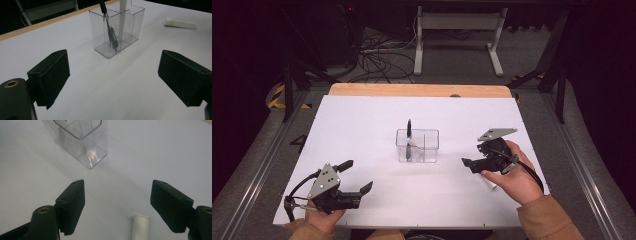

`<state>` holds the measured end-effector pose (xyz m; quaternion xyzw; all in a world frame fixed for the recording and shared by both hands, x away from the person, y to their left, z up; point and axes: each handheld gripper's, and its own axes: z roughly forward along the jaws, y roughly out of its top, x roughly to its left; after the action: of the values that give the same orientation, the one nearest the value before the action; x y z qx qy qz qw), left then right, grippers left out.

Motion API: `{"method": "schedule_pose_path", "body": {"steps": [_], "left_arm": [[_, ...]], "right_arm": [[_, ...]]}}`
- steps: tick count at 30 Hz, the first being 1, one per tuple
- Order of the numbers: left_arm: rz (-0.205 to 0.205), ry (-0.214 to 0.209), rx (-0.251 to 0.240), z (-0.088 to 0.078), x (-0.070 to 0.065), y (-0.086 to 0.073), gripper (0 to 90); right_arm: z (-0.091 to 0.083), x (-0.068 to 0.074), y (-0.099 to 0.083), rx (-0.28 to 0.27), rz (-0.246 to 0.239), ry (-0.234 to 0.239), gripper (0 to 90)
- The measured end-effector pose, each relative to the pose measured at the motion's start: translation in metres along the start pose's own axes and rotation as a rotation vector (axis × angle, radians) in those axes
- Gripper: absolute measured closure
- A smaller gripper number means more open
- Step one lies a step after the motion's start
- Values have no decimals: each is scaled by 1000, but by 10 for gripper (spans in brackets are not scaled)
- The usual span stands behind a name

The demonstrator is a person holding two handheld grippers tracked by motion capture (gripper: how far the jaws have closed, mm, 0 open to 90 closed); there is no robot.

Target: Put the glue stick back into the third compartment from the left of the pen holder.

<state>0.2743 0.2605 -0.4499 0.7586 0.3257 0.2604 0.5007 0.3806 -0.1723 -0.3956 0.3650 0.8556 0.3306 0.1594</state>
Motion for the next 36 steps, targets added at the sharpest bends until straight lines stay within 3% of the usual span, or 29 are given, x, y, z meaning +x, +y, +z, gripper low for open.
{"method": "schedule_pose_path", "body": {"steps": [10, 16, 25, 32, 36], "left_arm": [[4, 3, 6, 0, 1, 0, 111], [6, 5, 6, -1, 0, 0, 111], [6, 4, 10, -1, 0, -1, 111], [8, 4, 10, -1, 0, -1, 111], [8, 4, 10, -1, 0, -1, 111]], "right_arm": [[11, -5, -8, 132, 4, -11, 324], [24, -9, -13, 257, 33, -25, 332], [44, -15, -18, 385, 41, -77, 357], [55, -25, -20, 443, 91, -107, 471], [60, -27, -21, 484, 93, -112, 549]]}}
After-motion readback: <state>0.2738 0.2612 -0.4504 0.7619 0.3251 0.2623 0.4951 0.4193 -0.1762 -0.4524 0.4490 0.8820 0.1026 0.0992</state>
